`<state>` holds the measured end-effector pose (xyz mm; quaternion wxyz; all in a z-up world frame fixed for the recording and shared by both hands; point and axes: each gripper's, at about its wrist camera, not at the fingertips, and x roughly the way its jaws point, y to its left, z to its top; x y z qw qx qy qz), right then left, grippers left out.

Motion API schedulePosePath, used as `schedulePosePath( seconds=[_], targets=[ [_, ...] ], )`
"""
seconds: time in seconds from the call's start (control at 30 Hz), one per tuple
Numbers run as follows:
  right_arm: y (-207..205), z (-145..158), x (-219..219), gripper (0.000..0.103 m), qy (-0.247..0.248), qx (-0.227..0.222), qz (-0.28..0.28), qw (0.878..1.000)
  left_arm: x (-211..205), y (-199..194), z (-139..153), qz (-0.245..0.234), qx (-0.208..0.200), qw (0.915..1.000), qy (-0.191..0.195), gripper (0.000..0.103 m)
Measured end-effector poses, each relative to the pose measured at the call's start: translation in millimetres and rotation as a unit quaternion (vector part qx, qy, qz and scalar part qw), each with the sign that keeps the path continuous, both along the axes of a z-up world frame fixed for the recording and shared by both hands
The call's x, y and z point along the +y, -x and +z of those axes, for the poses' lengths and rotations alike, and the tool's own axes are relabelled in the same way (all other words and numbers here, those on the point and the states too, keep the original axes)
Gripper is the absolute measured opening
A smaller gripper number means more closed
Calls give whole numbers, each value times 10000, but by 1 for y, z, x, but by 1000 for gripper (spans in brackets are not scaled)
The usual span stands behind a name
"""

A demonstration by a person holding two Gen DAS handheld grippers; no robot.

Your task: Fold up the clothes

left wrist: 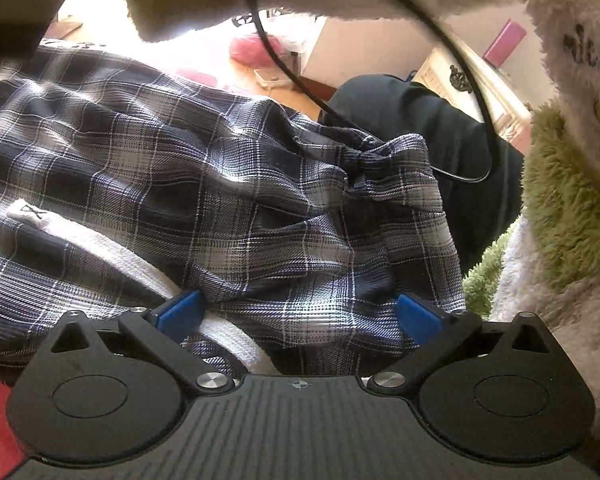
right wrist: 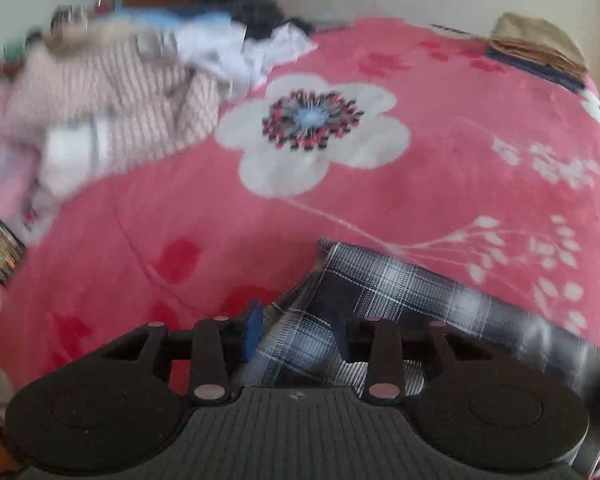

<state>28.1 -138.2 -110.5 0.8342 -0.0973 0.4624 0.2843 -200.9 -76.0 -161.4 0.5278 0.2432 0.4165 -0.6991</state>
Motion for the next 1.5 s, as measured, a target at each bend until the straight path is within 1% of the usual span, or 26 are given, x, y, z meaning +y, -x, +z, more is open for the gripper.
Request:
schedulePosePath(
  seconds=[0.03,0.07,0.1,0.17,0.2,0.3,0.43,0.5,0.57,0.67,0.73,0.77,0.83,0.9,0.97,1.07,1.1,1.13,1.17,1.23,1.3,1.33,1.4,1.43,1.5],
  targets=[
    [-1,-5,3,25,89,-4,12,10000,-1,2,-2,1,7,10000,14,103],
    [-2,-7,2,6,56,21,-12,10000,-1,2,-2,3,14,10000,28,103],
    [-4,-10,1,3,23,47,-36,10000,-1,2,-2,4,21,10000,42,103],
    [-6,-8,-6,2,-194,57,-139,9997,0,2,-3,6,32,10000,66,103],
    [-8,-7,-8,0,-320,57,-208,9993,3,0,-4,7,39,10000,77,103],
    [-18,-8,-12,0,-613,153,-444,9970,2,1,-5,8,40,9999,97,103],
    [-28,-19,-8,0,-789,262,-591,9948,3,3,-5,15,10,9999,128,103],
    [-31,-23,-9,0,-995,266,-679,9924,4,3,-5,18,2,9999,138,103],
    [-37,-25,-16,0,-1289,288,-944,9867,4,3,-6,19,-10,9999,143,103],
    [-47,-20,-34,2,-1744,411,-1331,9748,8,1,-4,12,-35,9999,148,103],
    [-44,-2,-56,2,-1995,217,-1499,9681,8,1,-4,11,-41,9999,152,103],
    [-40,8,-68,2,-2038,79,-1541,9668,9,1,-4,14,-31,9999,151,102],
    [-30,24,-94,2,-1972,-116,-1651,9663,8,1,-4,17,-18,9999,145,102],
    [-21,33,-122,3,-1817,-135,-1773,9671,8,2,-4,7,-36,9999,136,102],
    [-15,28,-147,3,-1517,-51,-2027,9674,7,4,-4,0,-73,9999,113,102],
    [-17,6,-171,3,-888,112,-2470,9649,8,2,-2,9,-117,9999,49,102],
    [-20,-5,-176,3,-698,82,-2642,9619,7,4,-2,17,-145,9999,21,102],
    [-24,-17,-181,3,-475,18,-2879,9565,5,6,-1,25,-176,9998,-7,102],
    [-27,-26,-187,2,-359,-72,-3099,9501,5,7,-1,34,-221,9997,-43,102],
    [-27,-32,-196,2,-445,-323,-3471,9362,4,8,0,45,-263,9996,-101,101],
    [-19,-24,-200,2,-516,-573,-3742,9241,2,9,1,74,-283,9995,-154,101],
    [-12,-17,-201,3,-454,-751,-3808,9205,2,9,2,94,-288,9994,-177,101],
    [12,6,-204,3,-88,-1246,-3709,9202,2,9,3,139,-290,9993,-213,101],
    [28,19,-211,3,-65,-1416,-3614,9216,3,6,3,170,-271,9992,-231,101],
    [62,48,-229,4,-140,-1585,-3468,9243,2,-1,3,245,-236,9991,-272,100]
  ],
)
